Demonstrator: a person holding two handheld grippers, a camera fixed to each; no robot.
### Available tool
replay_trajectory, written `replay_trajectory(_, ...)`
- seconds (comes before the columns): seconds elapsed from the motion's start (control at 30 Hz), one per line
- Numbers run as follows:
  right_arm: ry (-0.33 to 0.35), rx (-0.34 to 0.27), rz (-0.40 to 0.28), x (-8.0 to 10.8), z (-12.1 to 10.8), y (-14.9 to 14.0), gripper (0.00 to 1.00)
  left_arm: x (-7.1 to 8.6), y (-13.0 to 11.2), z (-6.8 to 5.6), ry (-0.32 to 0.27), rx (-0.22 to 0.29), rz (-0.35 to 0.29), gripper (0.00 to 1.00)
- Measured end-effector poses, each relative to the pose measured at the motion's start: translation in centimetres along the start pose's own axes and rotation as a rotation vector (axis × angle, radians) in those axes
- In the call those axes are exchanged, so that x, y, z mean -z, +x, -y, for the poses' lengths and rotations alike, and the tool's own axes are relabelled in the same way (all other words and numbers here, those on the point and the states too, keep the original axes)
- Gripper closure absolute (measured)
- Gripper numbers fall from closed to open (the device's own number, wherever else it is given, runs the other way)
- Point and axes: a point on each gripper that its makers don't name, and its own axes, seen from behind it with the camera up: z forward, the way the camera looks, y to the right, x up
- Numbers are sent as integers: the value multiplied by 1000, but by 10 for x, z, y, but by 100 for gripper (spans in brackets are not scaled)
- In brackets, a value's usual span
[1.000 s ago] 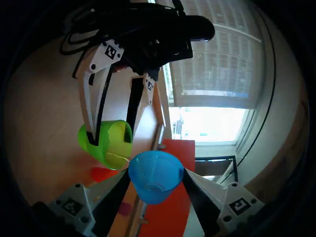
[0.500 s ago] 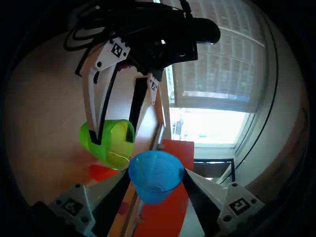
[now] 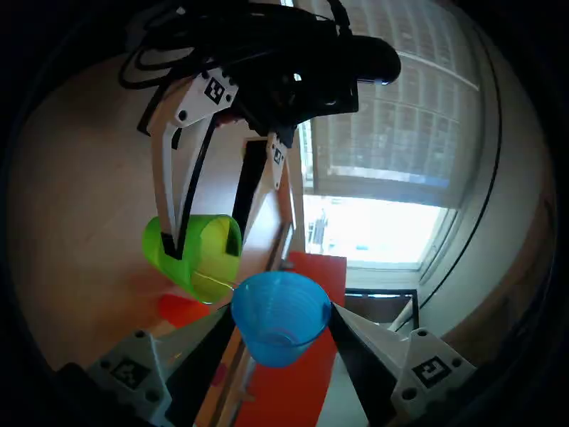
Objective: Pour water
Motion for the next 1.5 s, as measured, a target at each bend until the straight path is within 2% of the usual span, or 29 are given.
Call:
replay_trajectory(0.67,-2,46,5,-2,2,-1,7,0,0,-1,-2,-1,2,13)
replay_trajectory(1.5,-1,67,7,-2,4,4,7,2,1,1,3,-2,-1,13)
